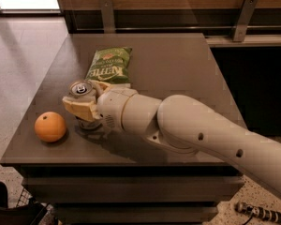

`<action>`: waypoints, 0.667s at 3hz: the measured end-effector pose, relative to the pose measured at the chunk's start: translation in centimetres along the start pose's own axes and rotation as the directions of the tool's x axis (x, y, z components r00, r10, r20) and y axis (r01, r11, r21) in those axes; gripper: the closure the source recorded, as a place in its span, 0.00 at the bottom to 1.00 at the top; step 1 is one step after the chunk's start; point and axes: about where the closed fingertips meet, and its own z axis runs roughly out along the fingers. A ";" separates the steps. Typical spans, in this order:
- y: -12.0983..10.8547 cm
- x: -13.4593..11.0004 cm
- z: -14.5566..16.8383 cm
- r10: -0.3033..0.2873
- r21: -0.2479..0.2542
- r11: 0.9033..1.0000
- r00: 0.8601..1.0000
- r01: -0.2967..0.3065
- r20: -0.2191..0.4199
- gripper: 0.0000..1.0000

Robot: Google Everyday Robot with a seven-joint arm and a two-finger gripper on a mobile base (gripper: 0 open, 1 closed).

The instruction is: Move 7up can near orange

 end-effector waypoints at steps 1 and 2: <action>0.1 0.0 0.1 -0.001 -0.002 1.000 1.000 0.001 0.000 0.20; 0.2 -0.1 0.1 -0.002 -0.004 1.000 1.000 0.002 -0.001 0.00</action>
Offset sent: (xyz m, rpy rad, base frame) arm -0.0006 0.0011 0.0003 -0.0006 -0.0008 0.0021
